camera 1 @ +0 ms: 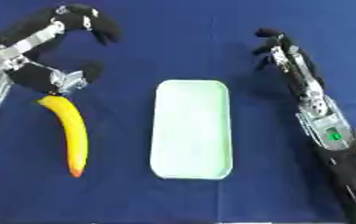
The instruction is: Pick up objects on the table and place them in the box.
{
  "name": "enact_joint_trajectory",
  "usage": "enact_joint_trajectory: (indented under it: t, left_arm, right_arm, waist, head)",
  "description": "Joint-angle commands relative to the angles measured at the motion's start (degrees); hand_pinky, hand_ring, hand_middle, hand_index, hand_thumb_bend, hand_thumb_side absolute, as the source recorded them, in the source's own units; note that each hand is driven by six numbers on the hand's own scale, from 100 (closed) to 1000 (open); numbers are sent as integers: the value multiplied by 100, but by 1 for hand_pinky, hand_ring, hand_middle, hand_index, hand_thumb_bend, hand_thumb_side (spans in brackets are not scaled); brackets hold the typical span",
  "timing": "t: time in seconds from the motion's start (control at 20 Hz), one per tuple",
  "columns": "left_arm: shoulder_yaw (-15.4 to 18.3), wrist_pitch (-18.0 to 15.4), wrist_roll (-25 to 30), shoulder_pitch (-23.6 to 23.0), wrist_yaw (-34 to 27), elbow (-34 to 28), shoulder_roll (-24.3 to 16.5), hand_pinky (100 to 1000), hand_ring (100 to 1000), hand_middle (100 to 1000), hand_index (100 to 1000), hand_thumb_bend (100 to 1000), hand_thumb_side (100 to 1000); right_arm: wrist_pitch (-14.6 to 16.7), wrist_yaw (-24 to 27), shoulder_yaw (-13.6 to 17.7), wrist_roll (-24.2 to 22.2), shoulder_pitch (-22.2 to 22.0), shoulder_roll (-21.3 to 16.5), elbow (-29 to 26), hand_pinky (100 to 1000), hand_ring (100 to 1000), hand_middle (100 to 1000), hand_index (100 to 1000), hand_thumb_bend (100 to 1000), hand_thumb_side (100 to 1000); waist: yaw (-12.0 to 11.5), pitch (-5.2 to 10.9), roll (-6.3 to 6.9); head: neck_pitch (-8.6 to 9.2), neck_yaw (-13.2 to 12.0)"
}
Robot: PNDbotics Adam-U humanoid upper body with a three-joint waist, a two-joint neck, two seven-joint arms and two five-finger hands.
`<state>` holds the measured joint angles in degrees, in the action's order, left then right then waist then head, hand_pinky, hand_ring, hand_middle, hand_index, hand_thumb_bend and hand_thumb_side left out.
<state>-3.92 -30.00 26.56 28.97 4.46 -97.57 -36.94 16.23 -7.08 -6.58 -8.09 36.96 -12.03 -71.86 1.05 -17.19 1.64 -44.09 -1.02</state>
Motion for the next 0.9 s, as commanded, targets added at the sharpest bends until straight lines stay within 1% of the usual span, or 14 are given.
enact_joint_trajectory:
  t: [0.05, 0.6, 0.7, 0.75, 0.8, 0.85, 0.9]
  left_arm:
    - [90, -7, 8, 97, -29, -74, -96, 592, 706, 706, 824, 100, 684]
    - [95, 5, 13, 96, -1, -95, -79, 593, 707, 706, 823, 100, 674]
    - [91, -13, 30, 94, 22, -100, -99, 611, 721, 721, 833, 100, 636]
    - [84, -54, 81, 99, 78, -118, -144, 638, 724, 722, 842, 100, 567]
    - [75, -137, 186, 104, 179, -149, -209, 646, 709, 710, 844, 100, 544]
    - [1, -297, 466, 110, 368, -210, -379, 688, 745, 764, 873, 100, 567]
    - [-69, -519, 885, 109, 610, -280, -587, 666, 720, 740, 865, 100, 554]
  right_arm:
    - [27, 6, 21, -8, 95, -20, -90, 464, 669, 829, 885, 100, 856]
    - [31, 27, 20, -20, 97, -48, -106, 465, 670, 830, 886, 100, 856]
    - [33, 26, 21, -21, 97, -53, -104, 465, 670, 830, 886, 100, 856]
    - [34, 26, 22, -21, 99, -54, -103, 465, 670, 830, 886, 100, 856]
    - [35, 25, 22, -22, 104, -55, -101, 465, 670, 830, 886, 100, 855]
    - [36, 21, 18, -26, 113, -57, -98, 465, 670, 830, 886, 100, 856]
    - [38, 17, 15, -31, 120, -61, -92, 465, 670, 830, 886, 100, 856]
  waist:
    - [2, 89, 10]
    - [25, 71, 14]
    - [34, 68, 15]
    - [46, 67, 15]
    - [59, 64, 13]
    - [83, 65, 17]
    - [100, 71, 18]
  head:
    - [7, 60]
    - [74, 125]
    - [68, 128]
    - [71, 130]
    - [76, 130]
    - [81, 128]
    - [78, 127]
